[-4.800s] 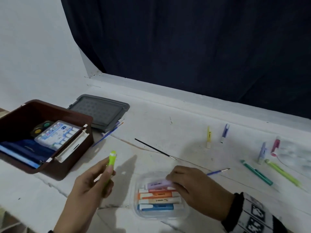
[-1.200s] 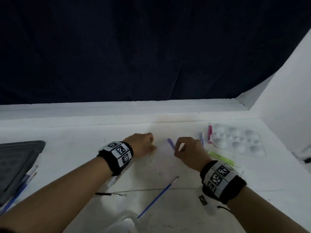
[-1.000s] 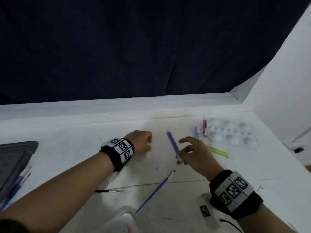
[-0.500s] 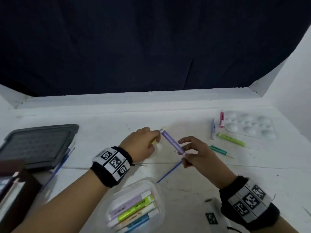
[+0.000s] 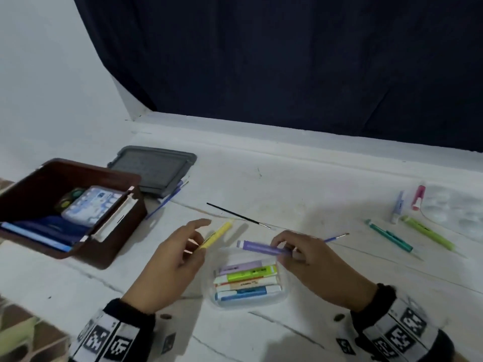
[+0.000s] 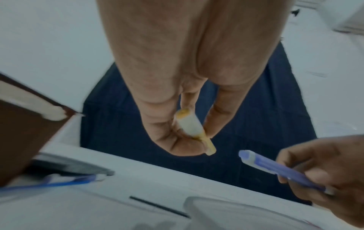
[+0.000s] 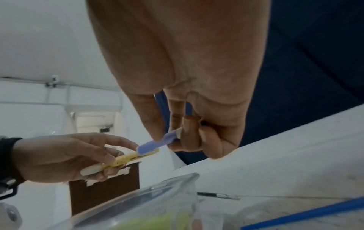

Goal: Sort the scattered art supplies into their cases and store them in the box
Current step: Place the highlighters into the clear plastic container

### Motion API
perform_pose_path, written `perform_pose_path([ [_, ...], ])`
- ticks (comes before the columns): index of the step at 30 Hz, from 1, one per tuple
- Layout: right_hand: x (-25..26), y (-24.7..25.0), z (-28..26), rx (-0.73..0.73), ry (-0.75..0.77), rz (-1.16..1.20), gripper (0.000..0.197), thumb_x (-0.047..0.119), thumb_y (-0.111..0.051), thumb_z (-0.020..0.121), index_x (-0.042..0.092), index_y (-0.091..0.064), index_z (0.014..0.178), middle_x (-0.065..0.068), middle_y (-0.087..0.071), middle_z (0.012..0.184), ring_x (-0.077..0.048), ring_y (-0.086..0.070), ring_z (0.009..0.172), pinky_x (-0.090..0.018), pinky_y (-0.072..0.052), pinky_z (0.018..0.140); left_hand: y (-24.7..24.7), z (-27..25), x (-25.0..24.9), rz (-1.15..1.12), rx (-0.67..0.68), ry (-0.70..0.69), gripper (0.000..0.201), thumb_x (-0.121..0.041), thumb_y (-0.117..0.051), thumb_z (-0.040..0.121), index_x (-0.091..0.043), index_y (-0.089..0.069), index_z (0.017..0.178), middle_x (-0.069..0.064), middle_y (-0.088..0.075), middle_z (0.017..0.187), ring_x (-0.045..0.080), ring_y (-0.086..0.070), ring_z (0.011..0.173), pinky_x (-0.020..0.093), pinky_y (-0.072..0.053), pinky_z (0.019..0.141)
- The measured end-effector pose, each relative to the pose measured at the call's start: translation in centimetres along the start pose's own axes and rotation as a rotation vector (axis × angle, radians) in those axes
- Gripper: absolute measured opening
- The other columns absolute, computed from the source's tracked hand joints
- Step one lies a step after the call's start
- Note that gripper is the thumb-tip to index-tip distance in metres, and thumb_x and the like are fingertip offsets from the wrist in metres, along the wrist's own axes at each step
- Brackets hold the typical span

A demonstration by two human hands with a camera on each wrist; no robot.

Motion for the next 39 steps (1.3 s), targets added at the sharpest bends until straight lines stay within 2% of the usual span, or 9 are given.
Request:
perform_pose_path([
  [4,0.5,-2.2,0.5,0.158,0.123,-0.239,0.019,0.024,-0.049,0.101,0.029,-0.061,0.114,0.011,-0.057,0.101,-0.003,-0.053,0.092,-0.015,-0.043,0.080,1.0,-4.5,1.1,-0.144,-0.120,0.087,0.039,-0.004,-0.065,0.091,-0.036,-0.072,0.112,-0.002,-0.070,0.094,0.017,-0.069,0.080,0.022,-0.054,0.072],
  [10,1.0,-3.1,1.0,0.147,0.214,-0.360,0.023,0.019,-0.048,0.100,0.022,-0.066,0.114,0.004,-0.058,0.104,-0.009,-0.056,0.090,-0.027,-0.046,0.082,1.8,-8.0,0.6,-0.275,-0.286,0.205,0.020,-0.011,-0.072,0.084,-0.019,-0.076,0.102,0.000,-0.075,0.087,0.018,-0.072,0.078,0.027,-0.055,0.076],
  [15,0.4,-3.4,1.4,0.132,0.226,-0.403,0.025,0.019,-0.052,0.098,0.025,-0.069,0.116,0.008,-0.053,0.104,-0.009,-0.051,0.094,-0.030,-0.044,0.084,2.0,-8.2,0.0,-0.401,-0.396,0.215,0.019,-0.009,-0.074,0.080,-0.013,-0.075,0.099,0.006,-0.077,0.085,0.029,-0.073,0.079,0.011,-0.051,0.060],
  [18,0.3,-4.0,1.4,0.170,0.219,-0.514,0.025,0.027,-0.049,0.100,0.032,-0.065,0.118,0.011,-0.050,0.105,-0.010,-0.046,0.098,-0.032,-0.039,0.085,1.7,-7.7,0.0,-0.543,-0.395,0.192,0.024,-0.010,-0.080,0.078,-0.010,-0.073,0.101,0.024,-0.071,0.082,0.038,-0.068,0.080,0.017,-0.055,0.071],
  [20,0.6,-4.3,1.4,0.175,0.219,-0.556,0.024,0.029,-0.048,0.100,0.033,-0.064,0.118,0.011,-0.052,0.107,-0.012,-0.046,0.100,-0.032,-0.036,0.083,1.6,-7.3,0.1,-0.608,-0.378,0.179,0.034,-0.025,-0.087,0.073,-0.006,-0.074,0.099,0.039,-0.059,0.085,0.031,-0.062,0.082,0.021,-0.052,0.077],
  [24,1.3,-4.9,1.4,0.155,0.245,-0.646,0.023,0.029,-0.048,0.099,0.031,-0.064,0.116,0.009,-0.059,0.107,-0.014,-0.051,0.100,-0.032,-0.030,0.079,1.1,-6.3,-0.3,-0.657,-0.396,0.190,0.016,-0.023,-0.073,0.083,-0.013,-0.078,0.094,0.019,-0.072,0.085,0.027,-0.072,0.085,0.031,-0.058,0.084],
  [30,0.9,-5.6,1.5,0.159,0.265,-0.747,0.026,0.029,-0.050,0.100,0.028,-0.064,0.122,0.004,-0.061,0.104,-0.017,-0.053,0.094,-0.035,-0.035,0.082,-1.0,-4.5,-1.2,-0.438,-0.190,0.123,0.024,-0.032,-0.056,0.093,-0.033,-0.076,0.106,-0.009,-0.057,0.073,0.013,-0.048,0.054,0.026,-0.040,0.050],
  [35,0.5,-5.9,1.5,0.116,0.252,-0.761,0.023,0.035,-0.052,0.098,0.027,-0.069,0.111,0.005,-0.059,0.099,-0.016,-0.052,0.091,-0.035,-0.036,0.082,-2.5,-4.0,-0.5,-0.117,0.101,0.017,0.038,-0.029,-0.049,0.102,-0.042,-0.055,0.137,-0.004,-0.065,0.091,0.016,-0.057,0.077,0.033,-0.051,0.070],
  [39,0.2,-5.3,1.3,0.066,0.239,-0.636,0.020,0.033,-0.054,0.095,0.028,-0.070,0.106,0.008,-0.056,0.097,-0.014,-0.051,0.091,-0.032,-0.035,0.079,-2.1,-3.3,-1.7,-0.395,0.013,0.075,0.027,-0.010,-0.052,0.099,-0.019,-0.069,0.118,0.005,-0.062,0.075,0.010,-0.054,0.066,0.015,-0.045,0.062],
])
Point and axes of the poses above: each hand's wrist, its own z-axis towards the middle knuckle, its own y-axis out of the back of the hand, x = y × z, the point moved 3 cm from there along z, towards the middle knuckle
